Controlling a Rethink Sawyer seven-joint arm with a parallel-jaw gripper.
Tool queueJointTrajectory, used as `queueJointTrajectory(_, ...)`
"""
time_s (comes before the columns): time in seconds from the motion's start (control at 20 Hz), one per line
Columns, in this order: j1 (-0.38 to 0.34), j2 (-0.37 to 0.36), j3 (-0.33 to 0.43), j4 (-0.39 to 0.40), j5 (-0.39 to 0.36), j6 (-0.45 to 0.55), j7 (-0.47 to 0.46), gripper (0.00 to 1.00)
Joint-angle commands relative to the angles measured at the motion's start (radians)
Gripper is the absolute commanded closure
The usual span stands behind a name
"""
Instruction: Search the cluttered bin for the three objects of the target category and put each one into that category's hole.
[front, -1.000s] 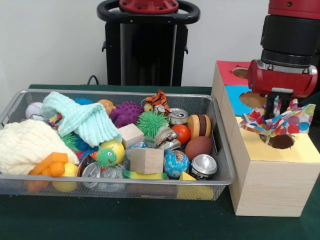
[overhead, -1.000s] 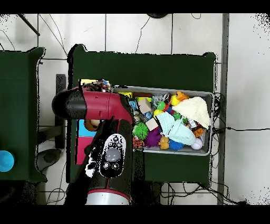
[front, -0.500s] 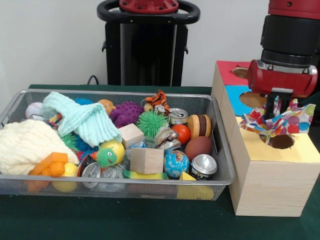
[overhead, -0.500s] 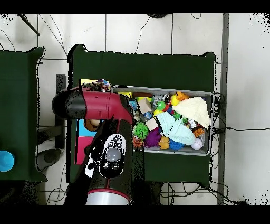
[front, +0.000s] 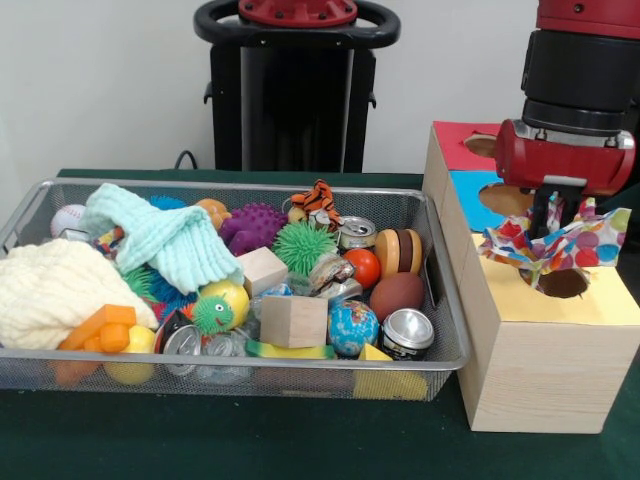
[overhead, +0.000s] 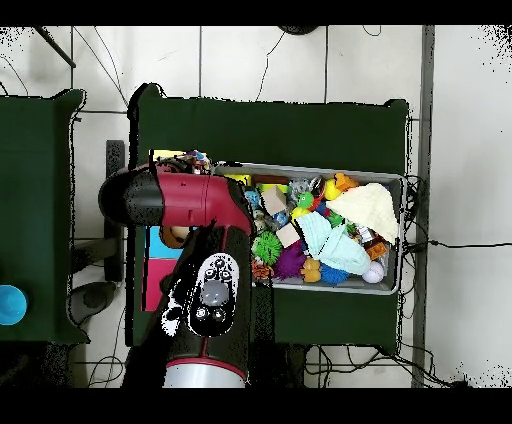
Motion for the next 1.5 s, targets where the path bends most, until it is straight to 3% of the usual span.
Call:
queueJointTrajectory(0.05,-0.014,0.033,0.055,0.033,0.009,0.106,0.159,1.0)
queueJointTrajectory(0.7,-0.022,0.047,0.063,0.018,0.003,0.107,0.142,1.0)
queueJointTrajectory(0.9,-0.007,0.035,0.054,0.049,0.013,0.087,0.175,1.0)
queueJointTrajectory(1.1,0.025,-0.012,0.0,0.031,-0.002,0.179,0.184,1.0)
queueJointTrajectory(1.25,0.005,0.014,0.023,-0.02,-0.008,0.197,0.146,1.0)
queueJointTrajectory(1.5,-0.016,0.04,0.048,-0.01,-0.001,0.149,0.146,1.0)
